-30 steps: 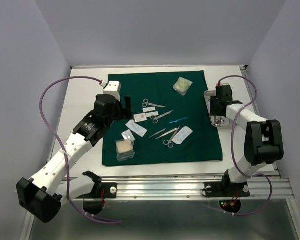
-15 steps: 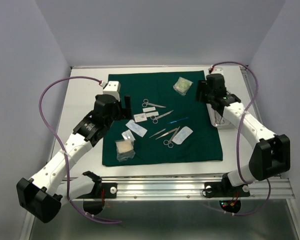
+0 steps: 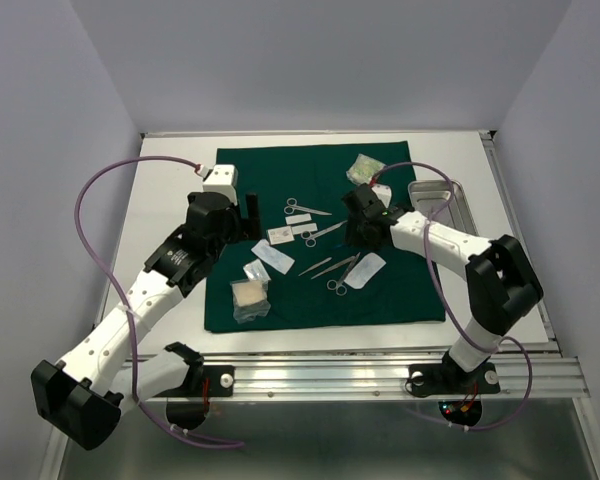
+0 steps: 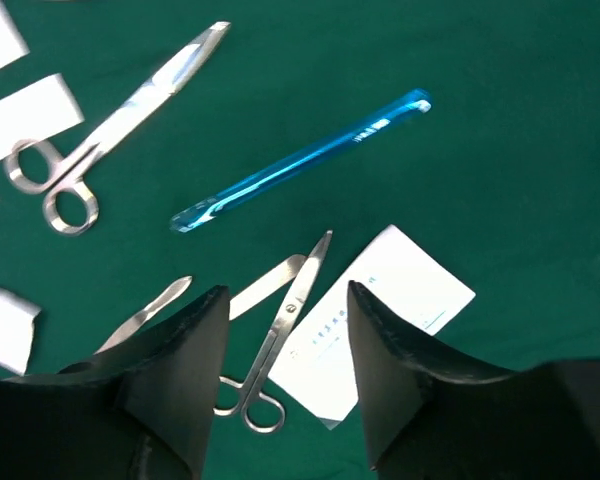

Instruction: Prepare the surgical pack

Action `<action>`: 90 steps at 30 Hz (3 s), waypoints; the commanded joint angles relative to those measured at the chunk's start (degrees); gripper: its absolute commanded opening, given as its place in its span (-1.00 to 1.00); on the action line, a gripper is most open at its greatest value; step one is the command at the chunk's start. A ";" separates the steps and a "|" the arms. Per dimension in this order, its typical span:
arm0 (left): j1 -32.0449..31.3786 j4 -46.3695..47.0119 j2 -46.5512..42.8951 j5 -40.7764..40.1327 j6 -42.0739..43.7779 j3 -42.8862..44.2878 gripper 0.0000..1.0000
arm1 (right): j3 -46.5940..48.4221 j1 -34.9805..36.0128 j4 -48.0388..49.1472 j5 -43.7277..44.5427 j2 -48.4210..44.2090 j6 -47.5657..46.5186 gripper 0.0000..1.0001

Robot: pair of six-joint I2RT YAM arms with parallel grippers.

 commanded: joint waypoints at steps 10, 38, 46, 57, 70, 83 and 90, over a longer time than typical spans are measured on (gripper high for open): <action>0.31 1.57 -2.96 -0.84 0.40 -1.64 0.98 | -0.09 1.47 -0.68 1.67 5.70 6.90 -0.05; 0.31 1.84 -1.73 0.39 0.67 -0.85 0.98 | -1.06 4.90 3.18 -0.88 11.33 5.24 -0.55; 0.31 1.92 -1.55 0.30 0.75 -0.76 0.98 | -0.88 5.43 4.06 -0.88 7.30 4.10 -0.87; 0.31 1.75 -1.73 -0.05 0.93 -0.94 0.98 | 2.98 5.43 5.20 -4.22 1.14 -12.33 -0.99; 0.31 1.31 -2.61 -0.49 0.84 -1.02 0.98 | 7.64 -5.29 4.85 -8.87 -2.73 -19.55 -0.99; 0.31 1.48 -2.96 -0.49 0.75 -1.46 0.98 | 12.99 -7.67 0.29 -12.74 -6.77 -21.74 -0.98; 0.31 1.49 -2.78 -0.40 0.75 -1.20 0.98 | 16.08 -14.42 -3.85 -5.72 -8.71 -26.75 -0.98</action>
